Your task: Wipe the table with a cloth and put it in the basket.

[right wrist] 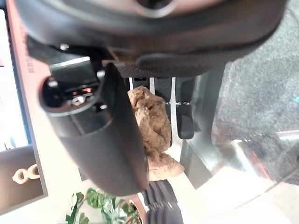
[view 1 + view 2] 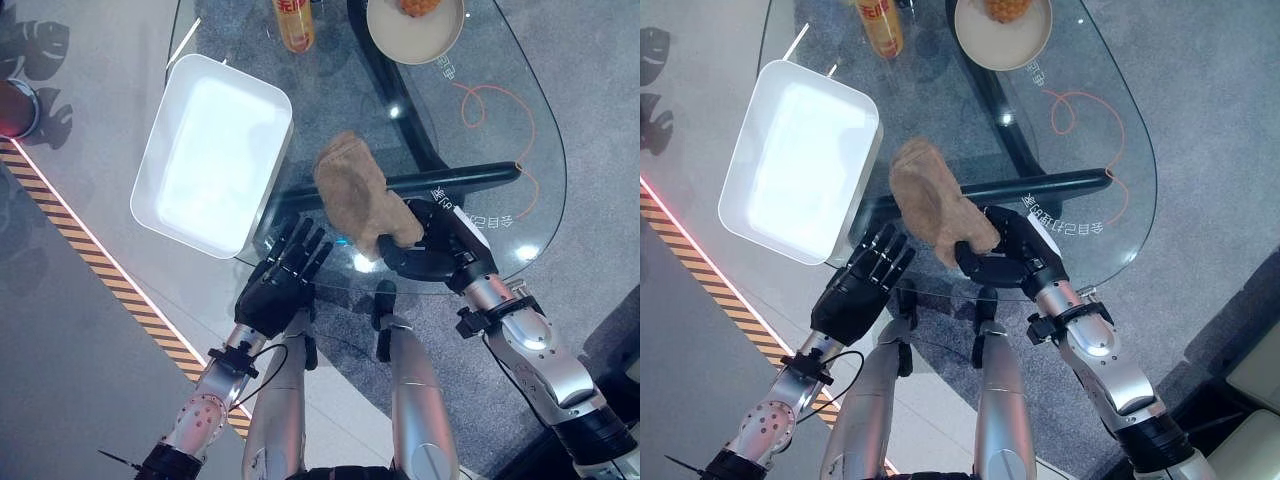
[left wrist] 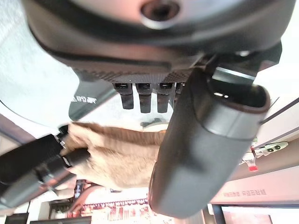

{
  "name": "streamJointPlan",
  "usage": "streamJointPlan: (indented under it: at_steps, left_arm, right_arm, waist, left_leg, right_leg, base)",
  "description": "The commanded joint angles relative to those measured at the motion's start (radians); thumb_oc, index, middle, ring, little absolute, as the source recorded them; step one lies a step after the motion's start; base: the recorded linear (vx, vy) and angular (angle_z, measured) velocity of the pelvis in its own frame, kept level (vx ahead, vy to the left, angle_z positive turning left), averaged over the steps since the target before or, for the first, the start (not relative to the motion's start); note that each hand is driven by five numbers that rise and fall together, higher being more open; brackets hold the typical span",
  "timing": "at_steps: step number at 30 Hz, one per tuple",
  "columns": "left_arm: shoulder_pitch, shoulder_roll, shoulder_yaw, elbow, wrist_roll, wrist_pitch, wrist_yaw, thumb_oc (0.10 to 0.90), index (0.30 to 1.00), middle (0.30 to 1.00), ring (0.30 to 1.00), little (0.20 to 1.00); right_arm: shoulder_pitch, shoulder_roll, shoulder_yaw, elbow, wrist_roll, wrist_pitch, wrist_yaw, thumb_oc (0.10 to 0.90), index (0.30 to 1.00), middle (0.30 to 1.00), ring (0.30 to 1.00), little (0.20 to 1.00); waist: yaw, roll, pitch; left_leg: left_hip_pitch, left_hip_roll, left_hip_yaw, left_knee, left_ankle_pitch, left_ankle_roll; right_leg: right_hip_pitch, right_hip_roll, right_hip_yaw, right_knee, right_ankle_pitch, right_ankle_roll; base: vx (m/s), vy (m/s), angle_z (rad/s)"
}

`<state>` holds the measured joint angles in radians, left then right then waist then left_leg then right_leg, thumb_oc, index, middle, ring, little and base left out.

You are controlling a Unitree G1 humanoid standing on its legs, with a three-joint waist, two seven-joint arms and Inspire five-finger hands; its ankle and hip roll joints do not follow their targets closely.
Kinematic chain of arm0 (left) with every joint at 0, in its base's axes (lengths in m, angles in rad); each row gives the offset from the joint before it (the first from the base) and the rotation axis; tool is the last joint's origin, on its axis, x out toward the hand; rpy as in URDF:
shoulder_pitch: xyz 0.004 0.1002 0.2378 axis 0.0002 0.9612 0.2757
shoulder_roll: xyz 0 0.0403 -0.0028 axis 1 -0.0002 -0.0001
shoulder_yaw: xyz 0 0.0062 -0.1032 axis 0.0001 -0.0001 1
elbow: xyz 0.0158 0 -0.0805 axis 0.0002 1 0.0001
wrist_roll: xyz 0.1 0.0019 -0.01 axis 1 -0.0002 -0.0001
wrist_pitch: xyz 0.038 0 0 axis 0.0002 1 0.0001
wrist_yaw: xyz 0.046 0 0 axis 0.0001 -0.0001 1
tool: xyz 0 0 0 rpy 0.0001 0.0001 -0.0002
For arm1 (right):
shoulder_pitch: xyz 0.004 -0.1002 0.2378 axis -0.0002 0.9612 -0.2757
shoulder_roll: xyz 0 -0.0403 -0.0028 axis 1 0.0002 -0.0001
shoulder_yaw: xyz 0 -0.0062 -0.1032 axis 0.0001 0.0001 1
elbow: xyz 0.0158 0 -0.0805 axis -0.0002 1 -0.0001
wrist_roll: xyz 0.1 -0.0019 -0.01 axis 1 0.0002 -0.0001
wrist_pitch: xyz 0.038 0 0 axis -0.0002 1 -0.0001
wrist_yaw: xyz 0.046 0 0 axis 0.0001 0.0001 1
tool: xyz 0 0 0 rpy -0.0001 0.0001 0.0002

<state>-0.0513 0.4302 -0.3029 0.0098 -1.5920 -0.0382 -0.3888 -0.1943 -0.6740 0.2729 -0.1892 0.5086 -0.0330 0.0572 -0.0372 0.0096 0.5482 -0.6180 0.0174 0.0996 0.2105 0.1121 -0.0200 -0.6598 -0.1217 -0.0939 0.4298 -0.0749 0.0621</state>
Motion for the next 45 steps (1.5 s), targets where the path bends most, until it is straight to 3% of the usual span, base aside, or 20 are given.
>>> streamJointPlan:
  at_steps: [1,12,18,23,29,45]
  left_arm:
    - [0.005,0.018,0.007,-0.165,0.000,0.014,-0.066,0.800,0.900,0.900,0.900,0.900]
    - [-0.043,0.060,-0.008,-0.201,0.094,-0.005,-0.002,0.800,0.900,0.900,0.900,0.900]
    - [-0.072,0.070,-0.021,-0.218,0.075,-0.012,-0.001,0.800,0.900,0.900,0.900,0.900]
    - [-0.083,0.049,-0.028,-0.223,0.059,-0.007,-0.036,0.800,0.900,0.900,0.900,0.900]
    - [-0.069,0.040,-0.021,-0.246,0.002,-0.026,-0.078,0.800,0.900,0.900,0.900,0.900]
    - [-0.084,-0.012,-0.015,-0.255,-0.047,-0.035,-0.058,0.800,0.900,0.900,0.900,0.900]
  right_arm:
    - [-0.106,-0.028,0.008,-0.233,0.018,-0.158,0.108,0.100,0.300,0.300,0.300,0.200]
    - [-0.130,-0.067,0.065,-0.239,-0.034,-0.117,0.102,0.100,0.300,0.300,0.300,0.200]
    - [-0.153,-0.068,0.112,-0.229,-0.098,-0.077,0.050,0.100,0.300,0.300,0.300,0.200]
    - [-0.177,-0.047,0.145,-0.198,-0.184,0.000,-0.001,0.100,0.300,0.300,0.300,0.200]
    - [-0.174,-0.066,0.170,-0.207,-0.262,0.055,0.043,0.100,0.300,0.300,0.300,0.200]
    - [-0.224,-0.056,0.239,-0.232,-0.339,0.119,0.136,0.100,0.300,0.300,0.300,0.200]
  waist:
    - [-0.007,-0.033,-0.028]
    - [-0.009,-0.037,-0.028]
    - [-0.008,-0.035,-0.028]
    - [-0.006,-0.025,-0.028]
    - [-0.003,-0.022,-0.028]
    - [0.005,-0.025,-0.028]
  left_leg:
    - [0.002,-0.027,0.101,0.178,-0.190,0.026]
    - [-0.016,-0.032,0.096,0.183,-0.186,0.021]
    - [-0.028,-0.037,0.092,0.189,-0.184,0.020]
    - [-0.033,-0.042,0.089,0.184,-0.179,0.017]
    - [-0.034,-0.046,0.087,0.177,-0.176,0.015]
    - [-0.037,-0.056,0.081,0.170,-0.174,0.015]
  right_leg:
    - [0.029,0.045,-0.070,-0.123,0.096,0.010]
    - [0.013,0.047,-0.064,-0.123,0.101,0.013]
    - [0.002,0.047,-0.060,-0.119,0.101,0.013]
    - [-0.005,0.046,-0.056,-0.119,0.097,0.010]
    - [-0.008,0.045,-0.060,-0.120,0.096,0.009]
    - [-0.013,0.045,-0.058,-0.126,0.099,0.011]
  base:
    - [0.00,0.000,0.00]
    - [0.00,0.000,0.00]
    - [0.00,0.000,0.00]
    - [0.00,0.027,-0.01]
    - [0.00,0.011,-0.03]
    - [0.00,0.000,0.00]
